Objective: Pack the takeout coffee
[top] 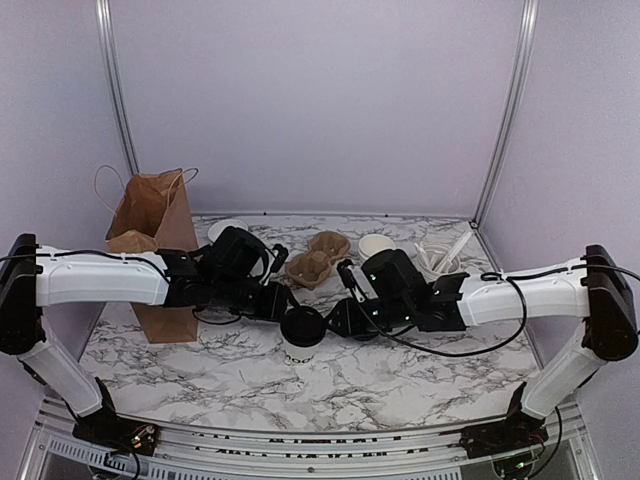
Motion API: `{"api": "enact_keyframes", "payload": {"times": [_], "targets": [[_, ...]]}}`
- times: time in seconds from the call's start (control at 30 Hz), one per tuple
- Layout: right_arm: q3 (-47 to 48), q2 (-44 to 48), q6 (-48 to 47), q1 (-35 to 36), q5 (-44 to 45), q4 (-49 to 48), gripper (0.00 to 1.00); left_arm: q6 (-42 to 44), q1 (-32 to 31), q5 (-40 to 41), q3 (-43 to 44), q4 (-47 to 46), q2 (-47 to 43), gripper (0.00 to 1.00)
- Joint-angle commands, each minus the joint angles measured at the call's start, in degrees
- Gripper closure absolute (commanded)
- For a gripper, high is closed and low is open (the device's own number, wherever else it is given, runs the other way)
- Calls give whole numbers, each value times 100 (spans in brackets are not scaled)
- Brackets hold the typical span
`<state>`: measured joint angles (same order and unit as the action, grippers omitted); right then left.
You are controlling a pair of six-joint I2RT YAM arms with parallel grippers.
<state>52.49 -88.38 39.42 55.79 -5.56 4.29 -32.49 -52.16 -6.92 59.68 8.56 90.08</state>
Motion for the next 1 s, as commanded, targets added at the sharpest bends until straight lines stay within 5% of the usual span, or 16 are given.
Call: {"api": "enact_keyframes", "payload": {"times": [0.0,0.97], "targets": [[75,204,59,67,161,216,75,179,22,97,191,249,-71,56],[990,39,-1172,431,183,1148,65,143,97,70,-492,529,-1045,55]]}}
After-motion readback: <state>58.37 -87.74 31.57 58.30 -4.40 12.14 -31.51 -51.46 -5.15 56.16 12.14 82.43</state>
